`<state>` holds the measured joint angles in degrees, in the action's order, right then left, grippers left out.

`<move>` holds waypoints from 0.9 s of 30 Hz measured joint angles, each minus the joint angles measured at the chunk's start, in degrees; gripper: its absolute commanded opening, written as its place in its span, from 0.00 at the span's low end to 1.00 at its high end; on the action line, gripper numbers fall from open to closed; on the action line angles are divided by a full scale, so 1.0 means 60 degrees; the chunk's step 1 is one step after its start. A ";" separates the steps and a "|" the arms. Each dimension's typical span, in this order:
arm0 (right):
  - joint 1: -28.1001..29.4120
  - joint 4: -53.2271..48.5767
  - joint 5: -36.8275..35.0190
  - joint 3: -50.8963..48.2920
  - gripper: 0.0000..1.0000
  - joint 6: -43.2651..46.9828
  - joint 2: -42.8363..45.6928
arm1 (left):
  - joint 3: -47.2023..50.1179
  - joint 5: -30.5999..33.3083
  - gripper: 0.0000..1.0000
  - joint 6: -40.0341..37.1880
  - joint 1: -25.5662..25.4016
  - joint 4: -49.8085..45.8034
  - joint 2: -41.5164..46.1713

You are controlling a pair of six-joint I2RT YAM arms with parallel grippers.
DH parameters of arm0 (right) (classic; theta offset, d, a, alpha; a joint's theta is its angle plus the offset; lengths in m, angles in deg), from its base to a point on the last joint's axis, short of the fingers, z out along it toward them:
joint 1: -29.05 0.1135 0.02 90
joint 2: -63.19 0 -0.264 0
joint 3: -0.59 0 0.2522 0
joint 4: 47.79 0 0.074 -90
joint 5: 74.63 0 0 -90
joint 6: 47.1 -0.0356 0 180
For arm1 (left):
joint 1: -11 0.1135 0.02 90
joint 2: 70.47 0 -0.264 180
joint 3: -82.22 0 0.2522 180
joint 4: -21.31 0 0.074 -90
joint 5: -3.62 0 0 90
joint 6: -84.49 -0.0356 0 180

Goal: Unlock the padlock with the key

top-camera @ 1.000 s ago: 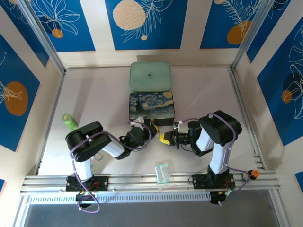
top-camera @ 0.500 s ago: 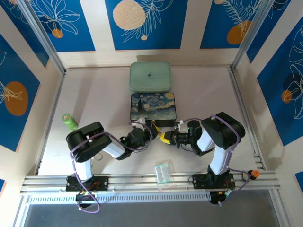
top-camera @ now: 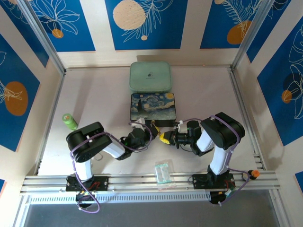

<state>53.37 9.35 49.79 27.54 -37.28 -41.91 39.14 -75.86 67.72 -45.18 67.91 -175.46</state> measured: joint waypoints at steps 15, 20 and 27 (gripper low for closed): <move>0.0138 -0.0215 -0.0175 0.0168 0.00 -0.0058 0.0000 | -0.0018 0.0270 0.00 0.0142 -0.0018 0.0000 -0.0040; 0.0142 -0.0215 -0.0204 0.0168 0.00 -0.0036 0.0000 | -0.0018 0.0295 0.00 0.0215 -0.0018 0.0015 -0.0073; 0.0153 -0.0295 -0.0208 0.0229 0.00 -0.0025 0.0000 | -0.0018 0.0350 0.00 0.0240 -0.0018 0.0015 -0.0080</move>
<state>54.29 7.58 48.54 28.92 -37.43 -41.91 39.03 -73.76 69.16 -45.29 68.00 -175.94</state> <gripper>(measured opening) 0.058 0.105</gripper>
